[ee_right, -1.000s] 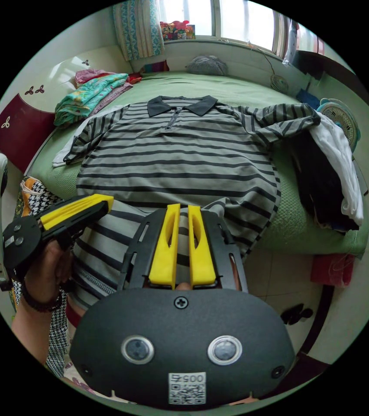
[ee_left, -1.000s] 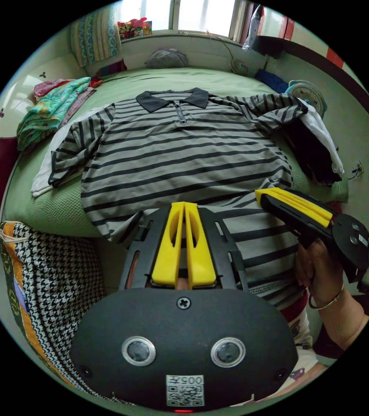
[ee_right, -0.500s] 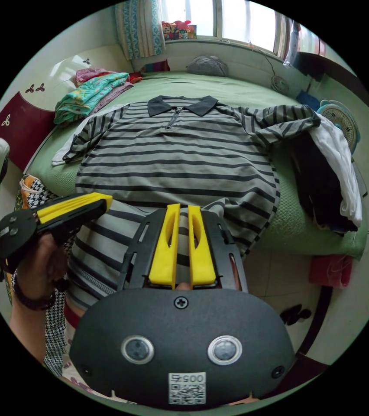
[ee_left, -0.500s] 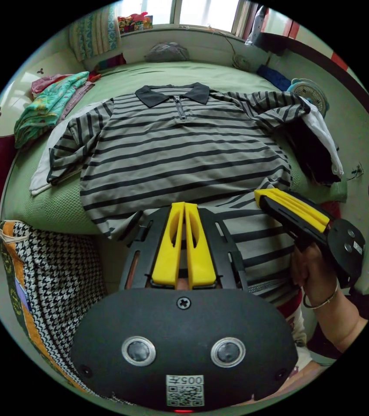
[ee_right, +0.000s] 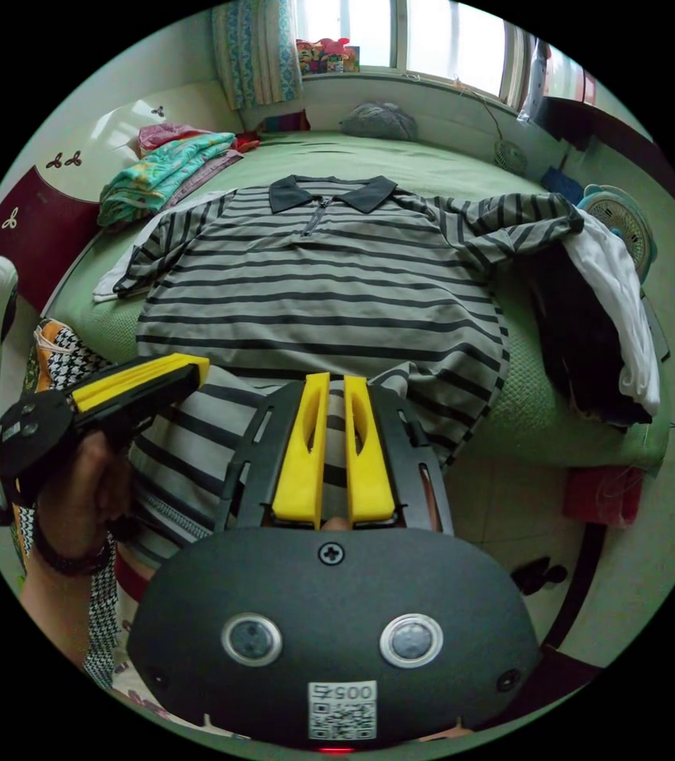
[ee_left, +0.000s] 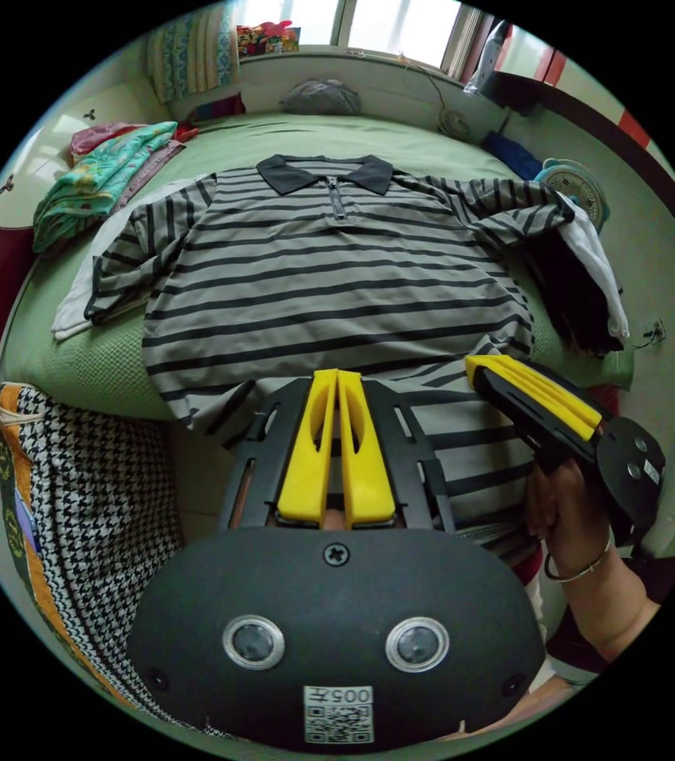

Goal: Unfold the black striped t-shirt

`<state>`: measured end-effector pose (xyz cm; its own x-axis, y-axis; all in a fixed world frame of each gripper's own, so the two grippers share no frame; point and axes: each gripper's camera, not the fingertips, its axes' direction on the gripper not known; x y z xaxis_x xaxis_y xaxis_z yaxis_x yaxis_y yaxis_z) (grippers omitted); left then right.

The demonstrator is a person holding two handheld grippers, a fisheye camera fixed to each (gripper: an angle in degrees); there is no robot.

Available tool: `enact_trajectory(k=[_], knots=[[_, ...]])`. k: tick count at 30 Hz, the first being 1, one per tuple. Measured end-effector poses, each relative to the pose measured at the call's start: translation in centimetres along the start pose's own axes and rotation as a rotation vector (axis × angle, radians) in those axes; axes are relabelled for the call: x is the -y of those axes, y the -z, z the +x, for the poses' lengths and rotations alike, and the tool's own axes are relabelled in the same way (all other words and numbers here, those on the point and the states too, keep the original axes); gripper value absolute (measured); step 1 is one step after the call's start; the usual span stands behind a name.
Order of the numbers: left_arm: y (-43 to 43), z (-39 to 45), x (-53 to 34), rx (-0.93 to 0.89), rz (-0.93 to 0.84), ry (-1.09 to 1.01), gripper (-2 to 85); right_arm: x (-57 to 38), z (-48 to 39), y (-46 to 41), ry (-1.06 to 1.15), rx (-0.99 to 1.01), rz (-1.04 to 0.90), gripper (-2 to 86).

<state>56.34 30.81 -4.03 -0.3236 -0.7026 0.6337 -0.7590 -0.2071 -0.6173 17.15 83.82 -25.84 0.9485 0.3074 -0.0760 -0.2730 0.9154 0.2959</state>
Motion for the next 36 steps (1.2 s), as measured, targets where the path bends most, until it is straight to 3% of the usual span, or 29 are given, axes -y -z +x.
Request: enact_trajectory(k=[27,36], knots=[[-0.6,0.1,0.4,-0.010,0.004,0.008,-0.7,-0.2,1.3,2.3,-0.003,-0.004,-0.001,3.7],[-1.1,0.7,0.8,0.014,-0.003,0.000,-0.7,0.0,3.3,3.4,-0.051,0.042,-0.018,-1.1]])
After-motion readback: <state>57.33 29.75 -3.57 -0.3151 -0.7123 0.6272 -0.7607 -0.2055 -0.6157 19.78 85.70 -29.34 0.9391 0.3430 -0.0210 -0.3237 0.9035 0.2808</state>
